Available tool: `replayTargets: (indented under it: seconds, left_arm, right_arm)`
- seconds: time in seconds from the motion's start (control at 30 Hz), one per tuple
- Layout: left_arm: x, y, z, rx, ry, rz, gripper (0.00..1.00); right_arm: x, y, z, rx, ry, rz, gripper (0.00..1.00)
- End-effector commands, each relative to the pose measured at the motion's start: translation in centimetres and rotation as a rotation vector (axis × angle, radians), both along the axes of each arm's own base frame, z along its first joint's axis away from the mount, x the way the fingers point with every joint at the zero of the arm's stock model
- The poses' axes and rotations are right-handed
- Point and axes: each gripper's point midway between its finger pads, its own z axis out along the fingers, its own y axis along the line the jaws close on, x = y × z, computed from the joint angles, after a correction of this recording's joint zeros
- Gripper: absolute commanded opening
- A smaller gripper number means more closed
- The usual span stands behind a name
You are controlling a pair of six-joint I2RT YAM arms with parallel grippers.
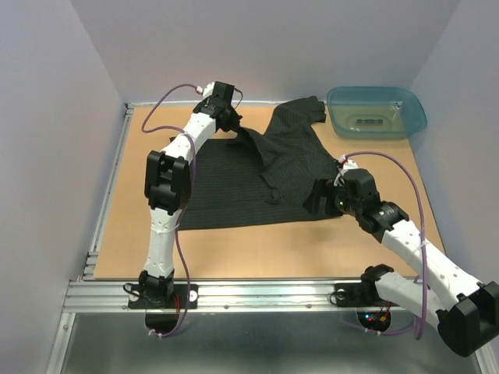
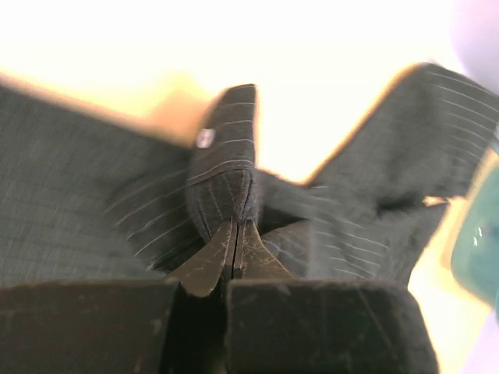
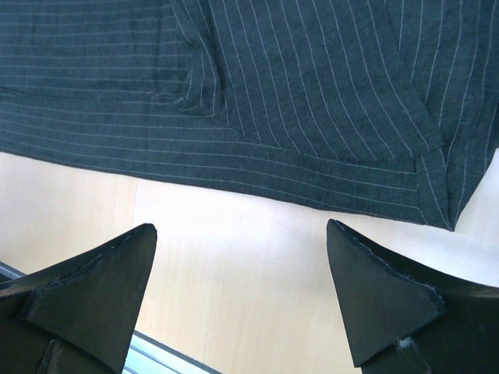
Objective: Fold and stack the long sleeve shirts
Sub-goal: Fold the shirt
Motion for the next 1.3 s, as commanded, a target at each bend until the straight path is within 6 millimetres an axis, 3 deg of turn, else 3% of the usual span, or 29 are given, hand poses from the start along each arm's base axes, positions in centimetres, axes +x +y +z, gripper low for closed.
replayTargets:
  seconds: [0.0,0.1,0.2,0.23,0.27,0.3,0.37,0.43,0.47,0.63,0.7,0.73,0.83,0.93,1.03,1.07,1.27]
  left_arm:
    - [2.0,-3.5,10.0,0.105,-0.341,-0.229,0.0]
    - [0.6,-6.1,14.2,0.225,-0.503,-0.417,0.0]
    - [-1.3,-8.0,16.0,0.395,-0.611,-0.585,0.0]
    - [-3.6,-9.7,16.0,0.428,-0.628,-0.662,0.0]
    - [-4.4,-10.1,16.4,0.516,-0.672,-0.728,0.0]
    - [-7.2,-11.3,15.1,0.547,-0.666,-0.8,0.0]
    - [-9.8,-12.2,14.4,0.63,-0.702,-0.883,0.0]
    - [-13.4,-11.9,12.1,0.661,-0.683,-0.957,0.0]
    - [-15.6,-13.0,11.4,0.653,-0.696,-1.009,0.0]
    - [-23.6,-13.3,8.7,0.61,-0.718,-1.135,0.18]
    - [-25.0,-13.1,8.6,0.597,-0.721,-1.145,0.3]
    - [-25.9,-12.5,8.6,0.572,-0.717,-1.135,0.52]
    - [-27.5,-11.9,8.8,0.494,-0.706,-1.107,0.84]
    - [-29.1,-12.4,9.1,0.393,-0.716,-1.128,0.88]
    - [-28.8,-12.0,8.5,0.325,-0.641,-1.02,0.89]
    - [-28.7,-11.7,8.1,0.308,-0.598,-0.976,0.89]
    - [-28.2,-11.9,5.0,0.265,-0.443,-0.885,0.89]
  right_arm:
    - [0.2,-0.7,1.1,-0.005,-0.054,-0.036,0.94]
    - [0.3,-1.1,1.7,-0.001,-0.075,-0.062,0.94]
    - [0.2,-1.5,2.4,0.011,-0.099,-0.087,0.94]
    - [0.1,-1.6,2.5,0.015,-0.103,-0.088,0.94]
    - [0.2,-2.1,2.8,0.011,-0.123,-0.123,0.94]
    - [0.2,-2.4,3.0,0.013,-0.131,-0.134,0.94]
    - [0.0,-2.8,3.4,0.024,-0.154,-0.156,0.94]
    - [-0.2,-3.2,3.7,0.027,-0.172,-0.176,0.94]
    - [-0.1,-3.5,3.8,0.025,-0.182,-0.19,0.94]
    - [-0.4,-5.2,4.8,0.033,-0.252,-0.269,0.94]
    - [-0.5,-5.5,4.9,0.032,-0.265,-0.285,0.94]
    - [-0.5,-5.6,5.0,0.03,-0.268,-0.289,0.94]
    - [-0.1,-5.6,4.5,0.009,-0.242,-0.296,0.93]
    - [0.3,-5.1,4.2,0.002,-0.212,-0.285,0.91]
    - [1.0,-4.2,3.4,-0.028,-0.161,-0.248,0.89]
    - [1.3,-3.8,2.5,-0.049,-0.123,-0.229,0.87]
    - [2.8,-2.5,1.6,-0.09,-0.057,-0.18,0.79]
